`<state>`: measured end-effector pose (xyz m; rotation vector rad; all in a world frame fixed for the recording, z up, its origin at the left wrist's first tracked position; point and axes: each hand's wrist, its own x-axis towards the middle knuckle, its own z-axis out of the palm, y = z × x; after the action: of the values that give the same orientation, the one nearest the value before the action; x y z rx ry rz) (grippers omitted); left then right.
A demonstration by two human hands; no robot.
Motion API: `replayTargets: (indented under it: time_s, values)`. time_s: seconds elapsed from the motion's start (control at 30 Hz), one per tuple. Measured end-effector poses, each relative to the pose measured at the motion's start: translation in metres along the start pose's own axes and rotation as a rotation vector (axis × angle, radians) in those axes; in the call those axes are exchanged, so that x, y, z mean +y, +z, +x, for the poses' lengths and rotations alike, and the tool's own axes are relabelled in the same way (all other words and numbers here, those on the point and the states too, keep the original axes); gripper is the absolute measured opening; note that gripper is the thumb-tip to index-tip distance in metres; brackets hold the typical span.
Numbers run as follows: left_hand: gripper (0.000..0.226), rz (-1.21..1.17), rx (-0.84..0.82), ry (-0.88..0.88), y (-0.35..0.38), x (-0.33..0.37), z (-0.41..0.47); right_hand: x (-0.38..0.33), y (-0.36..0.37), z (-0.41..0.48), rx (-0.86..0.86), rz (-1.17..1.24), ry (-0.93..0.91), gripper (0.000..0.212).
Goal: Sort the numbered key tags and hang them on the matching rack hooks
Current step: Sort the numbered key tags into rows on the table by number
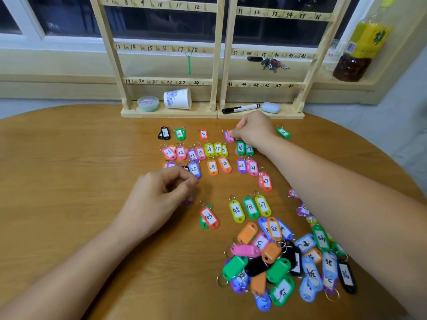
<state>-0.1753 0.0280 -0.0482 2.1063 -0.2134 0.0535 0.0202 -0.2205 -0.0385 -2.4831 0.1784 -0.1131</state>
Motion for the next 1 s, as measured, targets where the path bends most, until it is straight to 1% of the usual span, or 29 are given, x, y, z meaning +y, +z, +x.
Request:
replayTargets:
  time_s: [0.1,0.17,0.27,0.47,0.6,0.7,0.83,0.9,1.0]
  values:
    - [0.012,0.006,-0.044,0.044,0.005,0.006,-0.008,0.006,-0.011,-0.013,0.045,0.015,-0.052,0.021]
    - [0.008,0.037,-0.074,0.081,0.01,0.013,-0.014,0.013,-0.023,-0.029,0.072,0.038,-0.085,0.017]
    - [0.011,0.1,-0.123,0.165,0.021,0.025,-0.018,0.03,-0.044,-0.058,0.098,0.073,-0.106,0.011]
    - [0.011,0.122,-0.202,0.264,0.055,0.047,-0.014,0.076,-0.083,-0.114,0.075,0.139,-0.096,0.01]
    - [0.006,0.164,-0.224,0.324,0.082,0.06,-0.007,0.105,-0.105,-0.152,0.003,0.034,-0.08,0.009]
    - [0.005,0.232,-0.244,0.34,0.103,0.069,0.001,0.127,-0.12,-0.173,-0.028,-0.028,-0.038,0.011]
    - [0.005,0.307,-0.266,0.301,0.129,0.081,0.015,0.154,-0.132,-0.19,-0.037,-0.07,0.013,0.01]
    - [0.007,0.358,-0.26,0.282,0.141,0.087,0.021,0.163,-0.135,-0.196,-0.078,-0.055,0.04,0.008]
    - [0.014,0.419,-0.274,0.237,0.157,0.096,0.029,0.172,-0.135,-0.201,-0.104,0.004,0.062,0.011]
